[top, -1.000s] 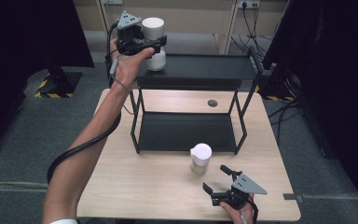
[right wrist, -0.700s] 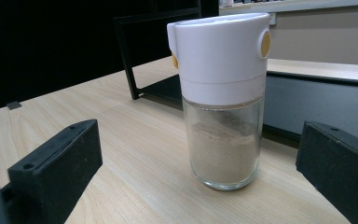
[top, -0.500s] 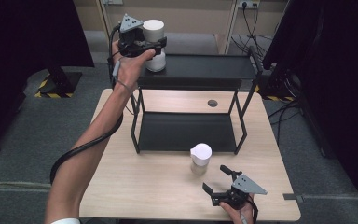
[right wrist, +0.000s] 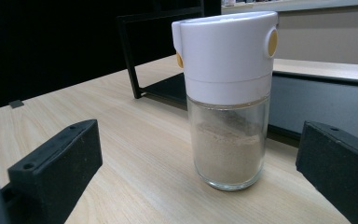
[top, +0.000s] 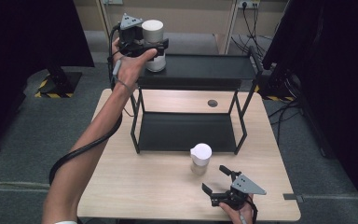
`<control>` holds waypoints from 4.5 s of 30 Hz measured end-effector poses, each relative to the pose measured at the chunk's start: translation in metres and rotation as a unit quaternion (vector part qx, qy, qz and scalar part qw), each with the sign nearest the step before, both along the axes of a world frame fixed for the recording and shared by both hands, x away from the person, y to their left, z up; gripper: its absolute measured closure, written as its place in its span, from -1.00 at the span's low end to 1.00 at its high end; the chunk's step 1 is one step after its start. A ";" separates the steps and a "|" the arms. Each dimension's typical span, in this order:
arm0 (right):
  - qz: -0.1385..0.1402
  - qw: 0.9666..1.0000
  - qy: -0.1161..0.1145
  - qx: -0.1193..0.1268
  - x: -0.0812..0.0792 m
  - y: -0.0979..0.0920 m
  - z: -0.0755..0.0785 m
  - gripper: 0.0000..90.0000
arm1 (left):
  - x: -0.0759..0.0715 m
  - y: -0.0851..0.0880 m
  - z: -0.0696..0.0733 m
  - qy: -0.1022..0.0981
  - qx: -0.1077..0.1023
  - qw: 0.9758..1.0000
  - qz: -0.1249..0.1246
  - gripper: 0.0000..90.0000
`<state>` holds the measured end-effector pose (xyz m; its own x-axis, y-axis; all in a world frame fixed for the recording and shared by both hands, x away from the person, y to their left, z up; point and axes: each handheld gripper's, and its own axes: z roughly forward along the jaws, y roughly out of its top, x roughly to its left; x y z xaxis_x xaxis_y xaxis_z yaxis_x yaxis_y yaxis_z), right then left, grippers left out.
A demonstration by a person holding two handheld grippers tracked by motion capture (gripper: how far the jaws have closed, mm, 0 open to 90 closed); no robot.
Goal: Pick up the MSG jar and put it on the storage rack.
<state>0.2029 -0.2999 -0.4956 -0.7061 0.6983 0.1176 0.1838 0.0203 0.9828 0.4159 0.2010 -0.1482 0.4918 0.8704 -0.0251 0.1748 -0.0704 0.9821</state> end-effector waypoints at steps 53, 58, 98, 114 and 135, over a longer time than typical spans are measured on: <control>0.001 1.000 -0.001 0.000 0.000 0.001 0.000 -0.99 | -0.090 0.028 -0.034 -0.037 -0.022 0.994 -0.096 -0.95; 0.000 1.000 0.000 0.000 0.000 0.001 0.000 -0.99 | -0.098 0.030 -0.045 -0.045 -0.023 0.993 -0.107 -0.96; -0.001 1.000 -0.002 -0.002 -0.001 0.001 0.000 -0.99 | -0.137 0.029 -0.159 -0.057 -0.051 0.979 -0.190 -1.00; 0.000 1.000 -0.003 -0.001 0.000 0.000 0.000 -0.99 | -0.153 0.031 -0.208 -0.053 -0.042 0.976 -0.208 -1.00; 0.000 1.000 -0.002 -0.001 0.000 0.001 0.000 -0.99 | -0.163 0.032 -0.256 -0.027 -0.045 0.972 -0.231 -1.00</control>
<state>0.2025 -0.2994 -0.4955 -0.7071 0.6980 0.1131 0.1794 0.0224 0.9835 0.2534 0.2333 -0.4045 0.8322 0.5519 -0.0531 0.0920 -0.0429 0.9948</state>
